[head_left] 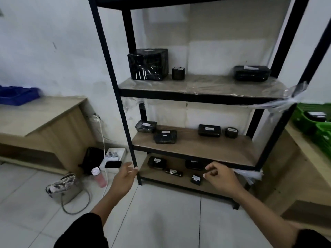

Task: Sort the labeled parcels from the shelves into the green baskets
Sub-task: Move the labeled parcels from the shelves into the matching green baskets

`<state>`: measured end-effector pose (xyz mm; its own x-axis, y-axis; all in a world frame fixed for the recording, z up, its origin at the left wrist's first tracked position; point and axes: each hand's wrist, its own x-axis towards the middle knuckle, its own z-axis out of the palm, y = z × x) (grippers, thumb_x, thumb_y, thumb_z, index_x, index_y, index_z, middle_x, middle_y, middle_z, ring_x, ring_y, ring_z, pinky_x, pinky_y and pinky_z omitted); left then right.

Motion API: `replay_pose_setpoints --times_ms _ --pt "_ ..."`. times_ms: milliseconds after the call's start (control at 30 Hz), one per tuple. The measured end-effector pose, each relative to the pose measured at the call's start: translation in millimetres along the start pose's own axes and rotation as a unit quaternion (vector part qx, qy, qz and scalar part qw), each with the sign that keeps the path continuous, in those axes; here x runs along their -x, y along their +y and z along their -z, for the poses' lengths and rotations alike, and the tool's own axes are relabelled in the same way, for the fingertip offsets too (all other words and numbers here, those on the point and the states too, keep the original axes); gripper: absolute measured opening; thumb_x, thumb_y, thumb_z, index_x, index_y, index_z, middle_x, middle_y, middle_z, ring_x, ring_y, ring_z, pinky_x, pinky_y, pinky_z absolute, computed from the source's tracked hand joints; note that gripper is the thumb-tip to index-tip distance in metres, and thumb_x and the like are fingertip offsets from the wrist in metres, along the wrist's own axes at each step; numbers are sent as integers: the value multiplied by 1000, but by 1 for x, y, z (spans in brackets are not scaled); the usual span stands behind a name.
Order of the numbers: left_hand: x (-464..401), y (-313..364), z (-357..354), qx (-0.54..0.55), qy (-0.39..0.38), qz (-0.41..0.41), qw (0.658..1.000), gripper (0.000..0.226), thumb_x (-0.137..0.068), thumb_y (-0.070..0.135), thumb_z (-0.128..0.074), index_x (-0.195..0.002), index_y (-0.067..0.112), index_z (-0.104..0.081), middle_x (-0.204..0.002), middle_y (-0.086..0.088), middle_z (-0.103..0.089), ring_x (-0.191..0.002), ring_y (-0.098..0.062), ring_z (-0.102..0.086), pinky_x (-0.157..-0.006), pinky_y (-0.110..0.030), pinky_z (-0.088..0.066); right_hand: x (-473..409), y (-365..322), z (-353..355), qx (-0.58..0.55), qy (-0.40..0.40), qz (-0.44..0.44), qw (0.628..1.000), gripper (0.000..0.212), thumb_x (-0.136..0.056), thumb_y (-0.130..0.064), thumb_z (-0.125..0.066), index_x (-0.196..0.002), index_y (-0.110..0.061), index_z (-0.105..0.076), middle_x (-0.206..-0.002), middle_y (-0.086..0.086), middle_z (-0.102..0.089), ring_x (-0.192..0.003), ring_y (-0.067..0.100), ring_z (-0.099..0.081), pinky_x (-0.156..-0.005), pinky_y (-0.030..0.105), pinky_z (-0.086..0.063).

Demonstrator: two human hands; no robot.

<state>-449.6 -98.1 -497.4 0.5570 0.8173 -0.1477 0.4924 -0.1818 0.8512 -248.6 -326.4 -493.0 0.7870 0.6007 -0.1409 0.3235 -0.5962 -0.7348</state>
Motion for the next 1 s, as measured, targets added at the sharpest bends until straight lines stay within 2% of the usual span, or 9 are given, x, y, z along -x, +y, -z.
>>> replay_pose_setpoints --times_ms 67,167,333,500,633,733,833,900,1000 --pt "-21 -6 4 8 -1 7 1000 41 -96 31 -47 -132 13 -43 -122 -7 -57 -104 -20 -51 -88 -27 -34 -15 -5 -9 9 -5 -3 1000 19 -85 -24 -68 -100 -16 -61 -77 -11 -64 -76 1 -56 -62 12 -39" --pt "-59 -13 3 29 -1 26 999 37 -95 32 -49 -127 14 -46 -118 -10 -59 -103 -29 -56 -88 -33 -39 -47 -12 -19 12 -18 -16 1000 17 -86 -23 -66 -101 -18 -59 -79 -11 -63 -79 3 -57 -61 13 -39" --pt "-139 -17 -9 21 -33 39 998 31 -96 27 -45 -125 15 -45 -112 -5 -55 -100 -21 -54 -85 -30 -41 -130 -23 -40 -22 -23 -54 998 13 -86 -18 -67 -97 -17 -61 -77 -1 -67 -69 10 -61 -58 20 -46" --pt "-233 -8 -26 4 -61 54 997 17 -96 25 -45 -114 23 -45 -106 -2 -58 -100 -21 -56 -86 -33 -45 -244 -35 -64 -30 -57 -90 994 11 -87 -21 -64 -96 -17 -61 -87 3 -66 -85 20 -65 -80 38 -54" --pt "-311 5 -40 1 -64 45 997 21 -94 24 -51 -111 12 -52 -99 -5 -61 -92 -21 -57 -76 -27 -40 -333 -40 -89 -53 -81 -133 986 15 -87 -25 -64 -98 -16 -60 -89 0 -63 -78 16 -62 -60 26 -49" --pt "-364 6 -55 -6 -78 54 996 21 -93 24 -53 -111 12 -53 -98 -1 -60 -97 -20 -58 -82 -29 -43 -402 -31 -120 -73 -89 -171 978 16 -87 -29 -64 -93 -15 -61 -82 4 -67 -70 18 -63 -58 27 -46" --pt "-405 -4 -73 30 -53 39 997 25 -86 24 -62 -107 18 -50 -91 5 -59 -101 -25 -61 -86 -33 -46 -457 -14 -153 -112 -103 -229 961 23 -91 -29 -60 -84 -8 -64 -70 9 -64 -59 22 -59 -53 28 -45" --pt "-426 -10 -83 38 -72 51 995 24 -90 18 -58 -112 20 -48 -98 7 -56 -100 -18 -57 -83 -28 -42 -486 -1 -174 -151 -106 -275 943 31 -91 -33 -59 -101 -4 -63 -84 14 -65 -66 25 -60 -50 28 -46" --pt "-455 -29 -95 68 -79 74 992 24 -92 10 -53 -114 17 -47 -110 -12 -60 -93 -19 -52 -78 -35 -44 -512 15 -198 -208 -104 -340 911 45 -91 -38 -58 -125 -9 -50 -121 15 -57 -93 29 -59 -52 29 -46"
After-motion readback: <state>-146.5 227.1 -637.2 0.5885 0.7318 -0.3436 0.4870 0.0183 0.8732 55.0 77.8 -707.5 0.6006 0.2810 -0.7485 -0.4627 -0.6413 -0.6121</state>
